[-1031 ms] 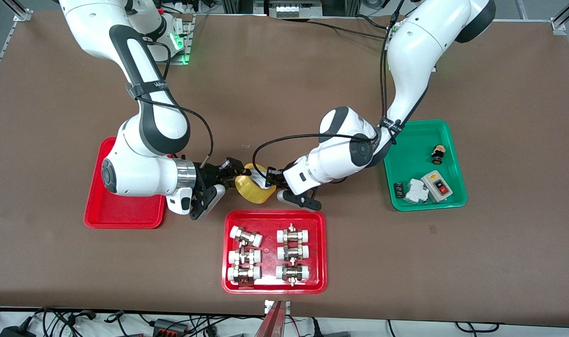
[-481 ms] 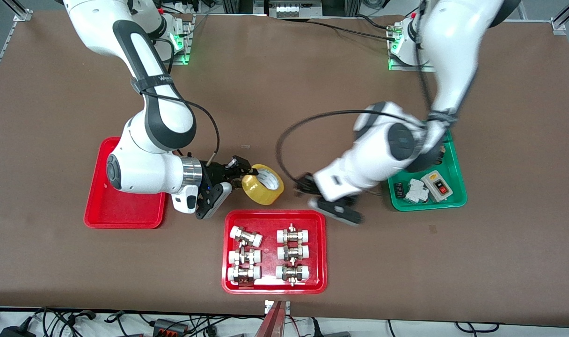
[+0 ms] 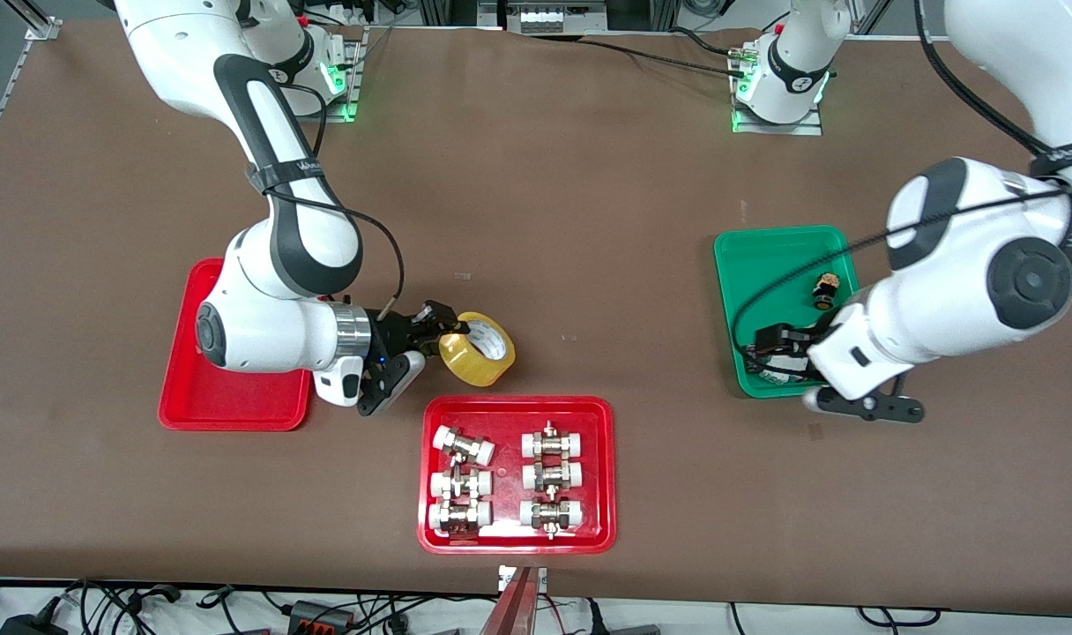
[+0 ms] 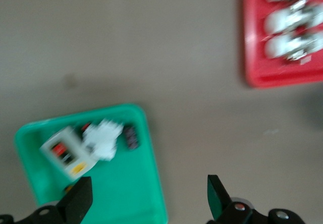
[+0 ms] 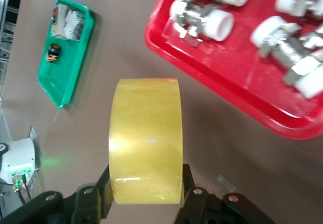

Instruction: Left arm passes tape to right arm into tray

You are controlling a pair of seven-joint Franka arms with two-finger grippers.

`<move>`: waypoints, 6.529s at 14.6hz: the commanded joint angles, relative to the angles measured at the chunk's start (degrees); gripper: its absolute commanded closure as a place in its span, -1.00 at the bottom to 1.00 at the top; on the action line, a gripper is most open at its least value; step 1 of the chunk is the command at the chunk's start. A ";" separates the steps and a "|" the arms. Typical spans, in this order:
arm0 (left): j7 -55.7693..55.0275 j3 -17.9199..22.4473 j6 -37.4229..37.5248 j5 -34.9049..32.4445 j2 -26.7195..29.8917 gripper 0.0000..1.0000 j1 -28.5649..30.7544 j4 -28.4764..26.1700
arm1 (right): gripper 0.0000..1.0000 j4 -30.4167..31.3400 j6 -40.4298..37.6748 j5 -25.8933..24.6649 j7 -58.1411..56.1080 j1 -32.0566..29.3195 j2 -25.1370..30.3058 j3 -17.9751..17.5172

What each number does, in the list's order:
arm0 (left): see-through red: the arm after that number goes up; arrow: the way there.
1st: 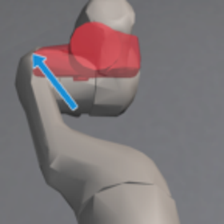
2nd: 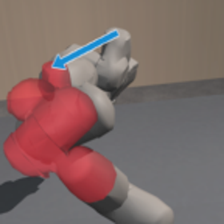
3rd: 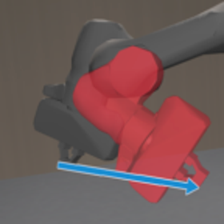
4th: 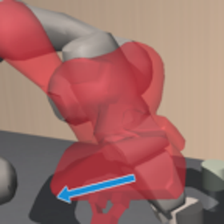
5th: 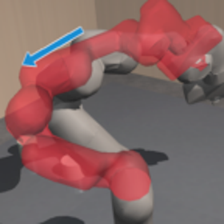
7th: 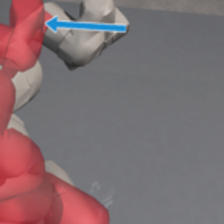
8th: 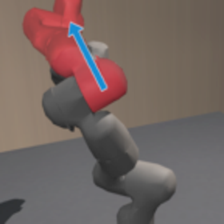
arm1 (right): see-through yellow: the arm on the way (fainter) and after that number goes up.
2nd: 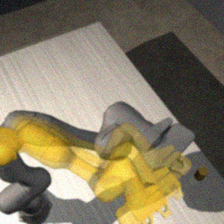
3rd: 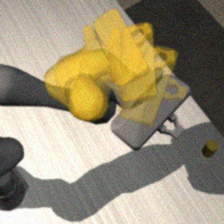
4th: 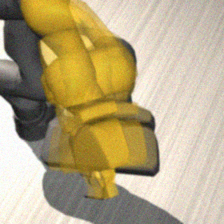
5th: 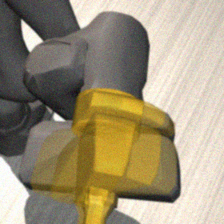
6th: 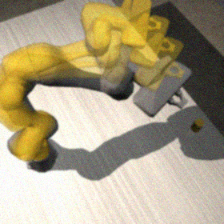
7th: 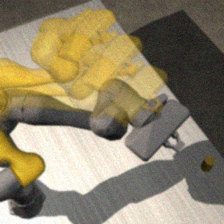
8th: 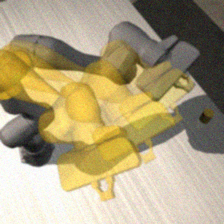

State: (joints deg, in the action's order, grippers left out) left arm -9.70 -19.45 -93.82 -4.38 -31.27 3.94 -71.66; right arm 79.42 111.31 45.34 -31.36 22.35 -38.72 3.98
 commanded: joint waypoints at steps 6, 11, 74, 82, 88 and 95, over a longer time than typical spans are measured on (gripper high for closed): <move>-14.03 -0.50 10.84 -5.38 13.86 -1.00 1.85 -0.84 | 0.55 0.30 -9.09 -0.87 13.33 -11.35 2.60 7.35; -14.03 1.86 5.88 -4.59 22.35 -1.00 2.12 -14.84 | 0.52 2.05 -22.95 -1.66 13.52 -23.29 1.28 9.82; 2.67 5.48 -1.01 4.99 30.48 -1.00 2.38 -23.08 | -1.00 -2.51 -17.54 -40.77 29.69 -13.03 24.30 9.56; 2.67 5.48 -1.10 4.99 30.39 -1.00 2.30 -22.99 | -1.00 0.64 -15.60 -44.37 29.42 -23.32 27.20 -1.43; 2.67 5.48 -1.01 4.99 30.48 -1.00 2.30 -22.99 | -1.00 17.77 -8.83 -45.96 28.28 -23.40 39.23 -1.69; 2.67 5.21 -1.01 4.99 30.48 -1.00 2.30 -22.99 | -1.00 22.11 -8.56 -45.70 28.63 -23.58 42.25 -1.61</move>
State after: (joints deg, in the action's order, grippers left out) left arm -8.37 -13.98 -96.00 0.03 0.00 6.02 -96.30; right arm 101.20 101.49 0.25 -2.82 -0.05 3.92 3.54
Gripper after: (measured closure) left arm 0.000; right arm 0.000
